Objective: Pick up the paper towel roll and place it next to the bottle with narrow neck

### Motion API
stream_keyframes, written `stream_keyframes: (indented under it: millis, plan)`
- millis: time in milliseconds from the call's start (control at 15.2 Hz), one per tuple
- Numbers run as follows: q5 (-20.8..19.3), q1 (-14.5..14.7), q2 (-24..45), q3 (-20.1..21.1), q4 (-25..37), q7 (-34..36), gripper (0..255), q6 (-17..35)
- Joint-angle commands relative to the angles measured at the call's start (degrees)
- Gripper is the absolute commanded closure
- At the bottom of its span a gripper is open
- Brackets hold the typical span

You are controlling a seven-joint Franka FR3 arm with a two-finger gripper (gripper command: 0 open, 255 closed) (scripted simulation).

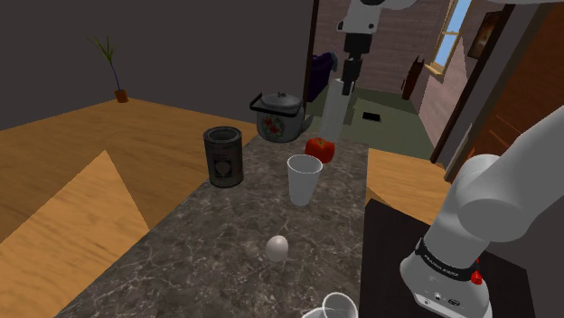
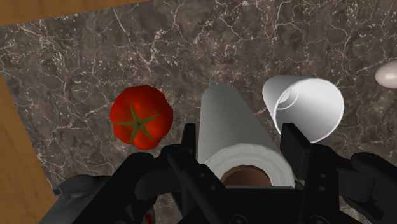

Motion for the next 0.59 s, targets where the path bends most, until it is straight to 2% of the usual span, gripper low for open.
stream_keyframes:
  millis: [0,528]
  plan:
    - [0.06,0.04,0.14,0.05,1.8,-0.05,255,-1.69]
    - [0.53,0.29,1.82,0.13,9.61,-0.28,255,-7.86]
